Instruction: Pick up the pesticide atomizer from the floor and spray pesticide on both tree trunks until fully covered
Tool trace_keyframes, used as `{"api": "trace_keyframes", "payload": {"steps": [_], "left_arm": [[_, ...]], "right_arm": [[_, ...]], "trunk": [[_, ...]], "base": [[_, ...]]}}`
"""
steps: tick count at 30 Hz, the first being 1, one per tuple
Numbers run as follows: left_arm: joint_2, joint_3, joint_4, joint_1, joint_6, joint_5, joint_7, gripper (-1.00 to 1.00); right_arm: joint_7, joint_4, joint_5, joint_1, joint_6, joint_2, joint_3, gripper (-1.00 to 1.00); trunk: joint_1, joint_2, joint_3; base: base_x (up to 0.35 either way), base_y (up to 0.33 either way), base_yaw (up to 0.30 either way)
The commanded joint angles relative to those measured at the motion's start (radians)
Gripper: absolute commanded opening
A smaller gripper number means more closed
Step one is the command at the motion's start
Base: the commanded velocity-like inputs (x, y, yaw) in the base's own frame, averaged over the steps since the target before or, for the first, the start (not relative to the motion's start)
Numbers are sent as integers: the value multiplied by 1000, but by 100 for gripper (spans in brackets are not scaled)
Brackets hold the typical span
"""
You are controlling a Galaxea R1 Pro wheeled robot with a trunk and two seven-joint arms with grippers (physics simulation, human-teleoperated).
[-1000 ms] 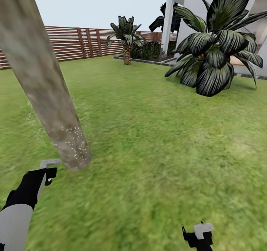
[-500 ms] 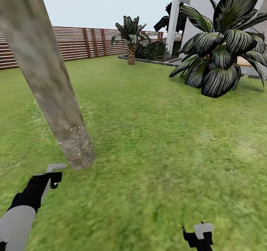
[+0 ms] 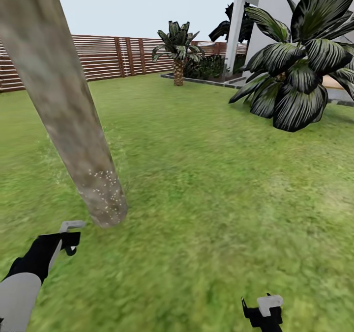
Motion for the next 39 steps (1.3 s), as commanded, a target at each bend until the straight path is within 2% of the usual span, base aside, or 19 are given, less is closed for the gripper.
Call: {"api": "trace_keyframes", "payload": {"steps": [1,6,7,9,10,12,14,16,18,20,24,28,30,32,33,35,39], "left_arm": [[-1,0,0,0,0,-1,0,-100],[-3,0,-25,-1,-4,1,0,-100],[-10,-1,-54,-1,-4,2,-4,-100],[-58,-3,-99,-3,-1,-1,-2,-100],[-73,-4,-121,-5,1,-1,-3,-100],[-86,-4,-143,-8,22,-1,-7,-100],[-88,-14,-171,-9,66,0,-11,-100],[-76,-17,-192,-10,80,1,-14,-100],[-19,-13,-202,-31,94,8,-23,-100],[8,-14,-203,-36,121,9,-75,-100],[0,-19,-210,-38,130,6,-110,-100],[-9,-53,-285,-40,134,6,-111,-100],[-2,-57,-299,-51,154,7,-111,-100],[8,-54,-305,-110,231,7,-115,-100],[22,-54,-306,-121,245,6,-116,-100],[42,-55,-307,-121,251,8,-117,-100],[48,-61,-306,-121,255,8,-116,-100]], "right_arm": [[0,0,0,0,0,0,0,100],[0,0,0,0,0,0,0,100],[0,0,0,0,0,0,0,100],[0,0,0,0,0,0,0,100],[0,0,0,0,0,0,0,100],[0,0,0,0,0,0,-1,100],[0,0,0,0,0,0,-1,100],[0,0,0,0,0,0,-1,100],[0,0,0,0,0,0,-1,100],[0,0,0,0,0,0,-1,100],[0,0,0,0,0,0,-1,100],[0,0,0,0,0,0,-1,100],[0,0,0,0,0,0,-1,100],[0,0,0,0,0,0,-1,100],[0,-1,0,0,0,0,-1,100],[0,-1,0,0,0,0,-1,100],[0,-1,0,0,0,0,-1,100]], "trunk": [[0,0,0],[0,0,0],[0,0,0],[0,0,0],[0,0,0],[0,0,0],[0,0,0],[0,0,0],[0,0,0],[0,0,1],[0,0,3],[0,0,3],[0,0,3],[0,0,3],[0,0,3],[0,0,3],[0,0,3]], "base": [[210,-150,266],[27,-144,111],[1,-12,7],[1,-5,3],[0,-2,1],[0,0,0],[0,0,0],[0,0,0],[0,0,-15],[0,0,-110],[-115,0,-104],[-143,0,-7],[-15,0,-1],[-3,0,0],[0,0,0],[0,0,0],[-67,123,0]]}}
